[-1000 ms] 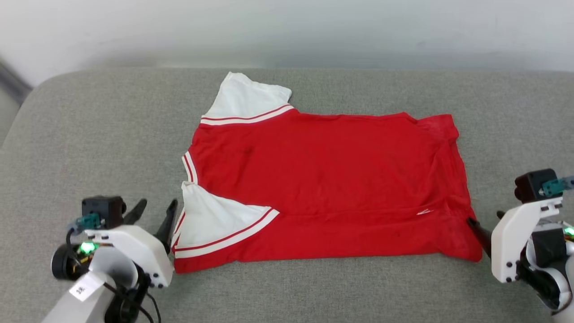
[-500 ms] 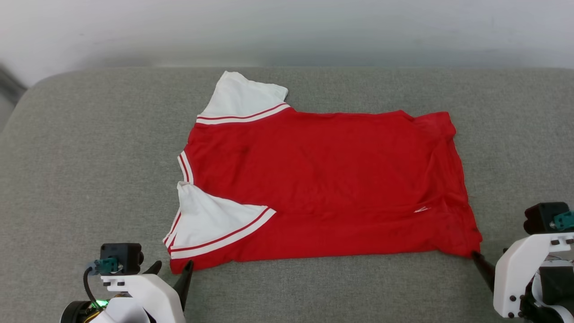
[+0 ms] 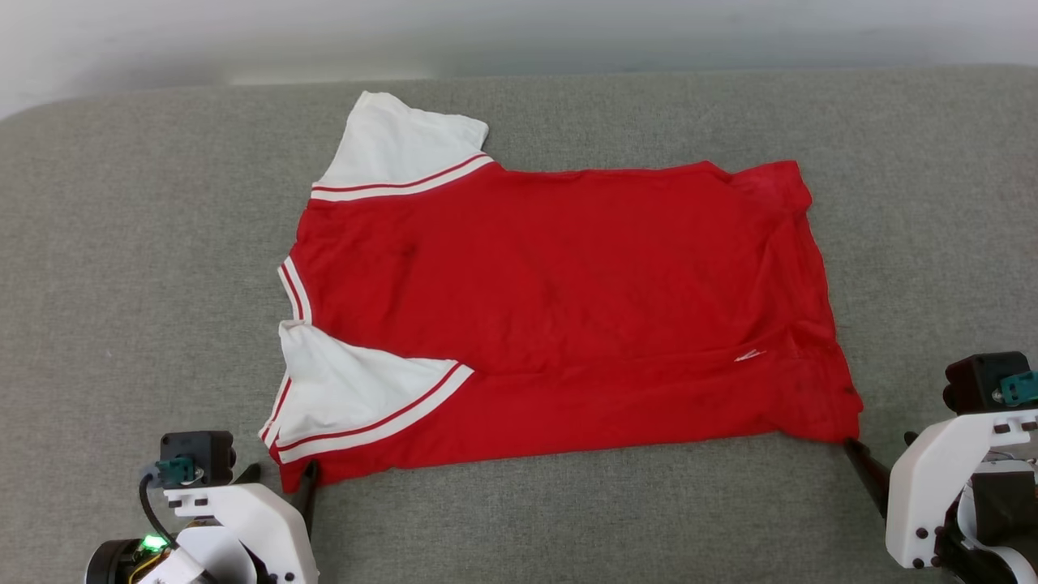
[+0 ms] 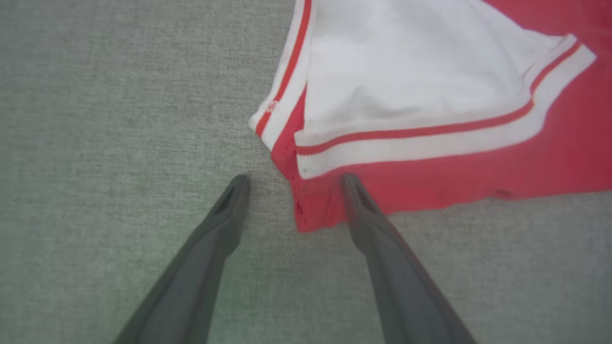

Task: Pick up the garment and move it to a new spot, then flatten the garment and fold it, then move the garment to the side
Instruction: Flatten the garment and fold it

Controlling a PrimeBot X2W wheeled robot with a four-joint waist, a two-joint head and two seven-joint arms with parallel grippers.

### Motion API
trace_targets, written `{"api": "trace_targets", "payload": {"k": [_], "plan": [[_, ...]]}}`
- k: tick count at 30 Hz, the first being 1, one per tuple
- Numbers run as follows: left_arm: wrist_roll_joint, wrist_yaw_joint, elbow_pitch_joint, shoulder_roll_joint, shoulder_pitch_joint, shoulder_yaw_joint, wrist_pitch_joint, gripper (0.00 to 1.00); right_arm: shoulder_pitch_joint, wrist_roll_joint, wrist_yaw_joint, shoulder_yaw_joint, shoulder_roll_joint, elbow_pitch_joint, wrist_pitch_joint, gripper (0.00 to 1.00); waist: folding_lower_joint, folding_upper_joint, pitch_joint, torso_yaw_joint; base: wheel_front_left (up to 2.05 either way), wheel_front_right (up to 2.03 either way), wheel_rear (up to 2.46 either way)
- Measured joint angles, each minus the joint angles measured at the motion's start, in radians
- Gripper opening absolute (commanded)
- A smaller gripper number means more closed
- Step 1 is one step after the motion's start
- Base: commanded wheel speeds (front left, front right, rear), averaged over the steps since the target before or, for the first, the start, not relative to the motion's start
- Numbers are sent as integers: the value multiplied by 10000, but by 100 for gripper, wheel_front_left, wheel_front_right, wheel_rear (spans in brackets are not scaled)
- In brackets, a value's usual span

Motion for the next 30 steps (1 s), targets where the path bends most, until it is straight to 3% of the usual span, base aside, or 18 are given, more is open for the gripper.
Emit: {"api": "trace_targets", "payload": {"k": [4,5,6,7,11,18,30], "plan": [[-192,-240,313,-107,-118,-77,123,100,-46,-2,0,48,-56,-21,10,100,0,0,157,-93,0,0,0],[-270,-362,380,-107,-170,-121,219,70,-45,-4,0,58,-84,-21,25,100,0,0,174,-113,0,0,0],[-337,-479,447,-100,-222,-169,299,16,-47,-10,0,77,-128,-23,56,100,-1,0,178,-126,0,0,0],[-357,-602,514,-96,-267,-207,360,0,-58,-54,0,69,-180,-33,56,100,0,0,168,-132,0,0,0],[-407,-874,669,-282,-359,-351,318,0,-209,-219,0,-31,-355,-35,59,100,0,0,62,-45,0,0,0],[-213,-951,17,-222,-298,-535,161,0,-585,-341,2,61,-437,495,-13,100,1,0,-123,335,0,0,0],[211,-424,-1860,276,-262,-548,431,0,-1348,-821,0,142,-274,2324,-188,100,2,0,87,888,0,0,0]]}}
